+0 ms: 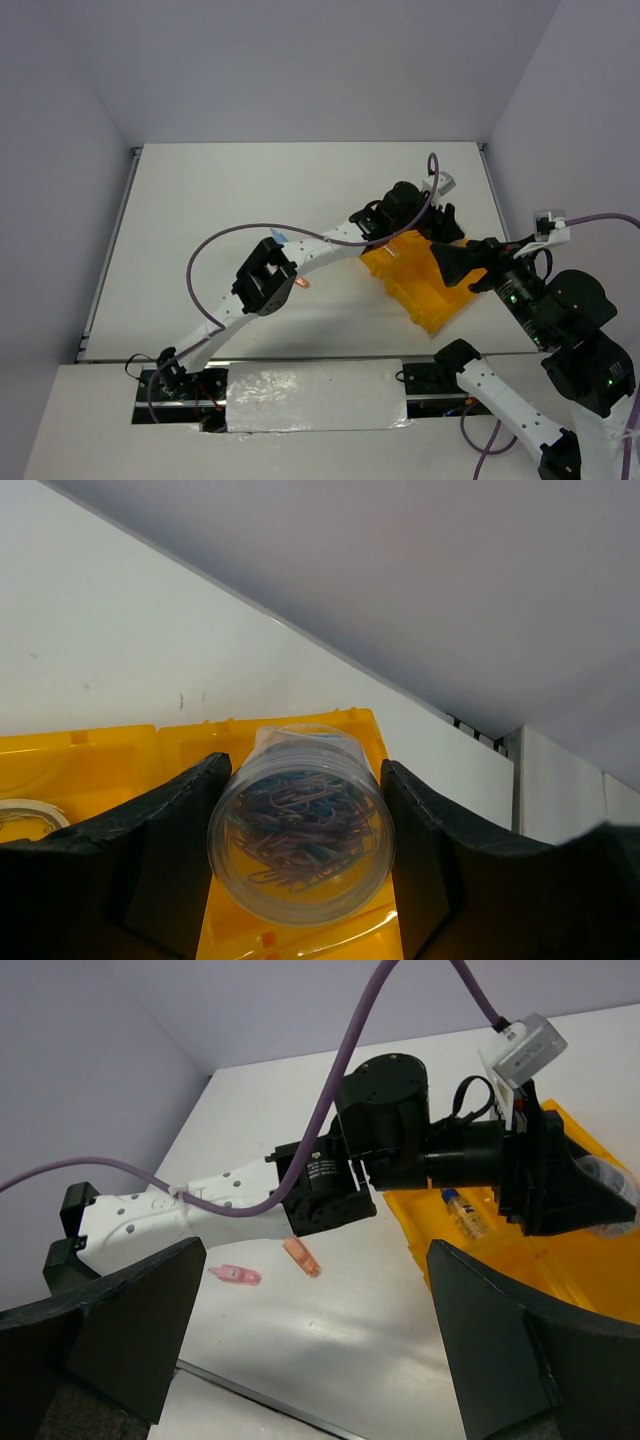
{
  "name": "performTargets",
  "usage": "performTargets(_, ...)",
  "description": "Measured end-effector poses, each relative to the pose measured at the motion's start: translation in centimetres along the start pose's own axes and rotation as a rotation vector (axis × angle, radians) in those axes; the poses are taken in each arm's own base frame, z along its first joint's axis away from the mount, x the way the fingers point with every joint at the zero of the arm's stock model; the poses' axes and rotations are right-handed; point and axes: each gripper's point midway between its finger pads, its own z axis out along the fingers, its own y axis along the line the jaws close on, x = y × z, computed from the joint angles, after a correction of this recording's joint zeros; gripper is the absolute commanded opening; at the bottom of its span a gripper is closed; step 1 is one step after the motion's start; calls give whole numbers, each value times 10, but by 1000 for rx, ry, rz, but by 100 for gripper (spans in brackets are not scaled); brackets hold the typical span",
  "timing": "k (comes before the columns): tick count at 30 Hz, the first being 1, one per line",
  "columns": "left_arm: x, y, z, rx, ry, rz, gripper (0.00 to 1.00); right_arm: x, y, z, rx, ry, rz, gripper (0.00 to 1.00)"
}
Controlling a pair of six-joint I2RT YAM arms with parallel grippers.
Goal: Sort the stationery into containers
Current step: Place the stationery in the storage box.
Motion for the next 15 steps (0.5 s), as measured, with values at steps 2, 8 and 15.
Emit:
performTargets(2,2,-2,1,-1,4,16,29,1,1,0,-5,4,-1,100)
performTargets(8,9,-5,5,-16,24,61,63,2,2,0,-14,8,-5,100)
performTargets(15,13,3,5,-59,32,86,95,4,6,-1,-35,18,-4,100)
